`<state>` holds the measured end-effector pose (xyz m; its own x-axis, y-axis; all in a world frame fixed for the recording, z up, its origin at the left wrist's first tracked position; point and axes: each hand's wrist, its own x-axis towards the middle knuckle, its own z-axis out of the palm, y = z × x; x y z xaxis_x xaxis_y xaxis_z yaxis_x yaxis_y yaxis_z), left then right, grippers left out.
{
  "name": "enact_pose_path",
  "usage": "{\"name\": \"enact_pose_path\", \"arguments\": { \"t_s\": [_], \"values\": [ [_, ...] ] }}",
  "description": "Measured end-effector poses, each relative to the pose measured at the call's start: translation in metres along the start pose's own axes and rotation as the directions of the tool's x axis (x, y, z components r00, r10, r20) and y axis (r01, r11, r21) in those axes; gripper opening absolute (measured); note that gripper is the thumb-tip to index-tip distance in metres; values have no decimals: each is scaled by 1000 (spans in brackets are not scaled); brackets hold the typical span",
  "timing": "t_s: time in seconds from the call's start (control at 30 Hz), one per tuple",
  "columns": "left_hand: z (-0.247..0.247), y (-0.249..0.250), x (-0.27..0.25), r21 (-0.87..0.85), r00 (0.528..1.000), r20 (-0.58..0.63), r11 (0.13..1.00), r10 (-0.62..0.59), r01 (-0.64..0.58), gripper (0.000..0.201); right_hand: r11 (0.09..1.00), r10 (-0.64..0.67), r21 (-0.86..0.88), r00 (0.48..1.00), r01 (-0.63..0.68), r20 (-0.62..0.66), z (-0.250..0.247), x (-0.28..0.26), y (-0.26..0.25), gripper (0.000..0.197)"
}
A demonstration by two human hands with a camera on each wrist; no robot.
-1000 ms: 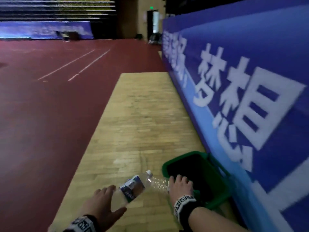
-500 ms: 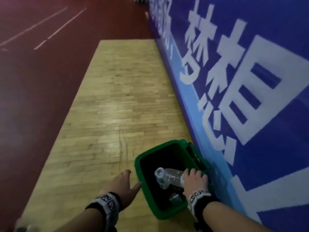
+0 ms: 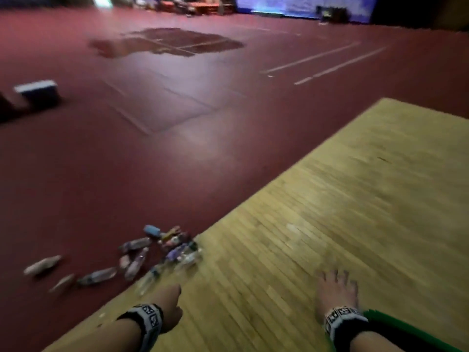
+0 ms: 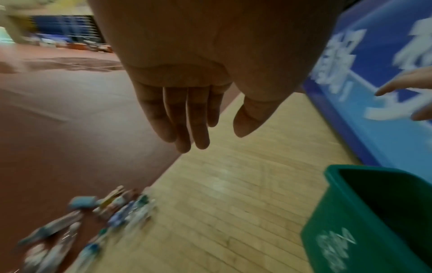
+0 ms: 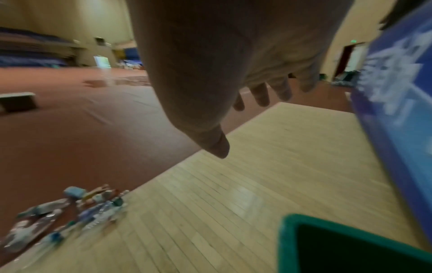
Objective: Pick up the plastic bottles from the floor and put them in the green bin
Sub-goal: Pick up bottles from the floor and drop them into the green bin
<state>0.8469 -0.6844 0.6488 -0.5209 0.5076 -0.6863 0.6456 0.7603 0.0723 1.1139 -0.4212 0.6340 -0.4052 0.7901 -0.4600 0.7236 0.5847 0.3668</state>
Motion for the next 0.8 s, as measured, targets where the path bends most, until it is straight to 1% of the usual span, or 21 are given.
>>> {"name": "enact_pose_path", "arguments": {
  "t_s": [0.07, 0.1, 0.17, 0.23, 0.27, 0.33, 0.37, 0.47, 0.57, 0.67, 0.73, 0.8],
  "values": [
    [-3, -69, -1, -65, 997, -36, 996, -63, 60, 48, 995, -93, -53, 994, 90, -49, -42, 11, -65, 68],
    [-3, -95, -1, -91, 995, -47, 992, -91, 86, 46, 989, -123, -86, 990, 117, -69, -58, 15, -93, 68],
    [-4, -140, 2, -139, 986, -69, 980, -151, 140, 46, 979, -174, -127, 979, 160, -109, -85, 17, -143, 69],
    [-4, -186, 10, -192, 980, -77, 967, -184, 167, 50, 967, -230, -144, 963, 210, -138, -107, 23, -199, 70],
    [-7, -208, 17, -199, 978, -72, 964, -196, 179, 50, 959, -259, -159, 955, 235, -146, -119, 26, -229, 71],
    [-17, -239, 27, -161, 976, -56, 966, -211, 200, 45, 939, -310, -201, 940, 280, -140, -135, 26, -271, 73],
    [-22, -254, 34, -145, 974, -47, 966, -223, 214, 44, 926, -337, -222, 934, 305, -119, -144, 26, -293, 74],
    [-39, -281, 62, -115, 971, -38, 967, -235, 230, 43, 892, -416, -249, 901, 377, -123, -161, 39, -342, 72],
    [-57, -298, 103, -107, 972, -23, 967, -234, 230, 42, 868, -451, -278, 888, 411, -95, -175, 69, -380, 72],
    [-70, -309, 152, -100, 972, 16, 967, -236, 236, 39, 839, -479, -320, 876, 440, -55, -179, 115, -410, 71],
    [-78, -316, 192, -102, 964, 56, 959, -261, 266, 39, 823, -493, -337, 870, 457, -23, -175, 156, -430, 72],
    [-83, -325, 239, -105, 953, 88, 949, -290, 299, 39, 809, -499, -351, 866, 471, 13, -173, 200, -451, 69]
  ]
}}
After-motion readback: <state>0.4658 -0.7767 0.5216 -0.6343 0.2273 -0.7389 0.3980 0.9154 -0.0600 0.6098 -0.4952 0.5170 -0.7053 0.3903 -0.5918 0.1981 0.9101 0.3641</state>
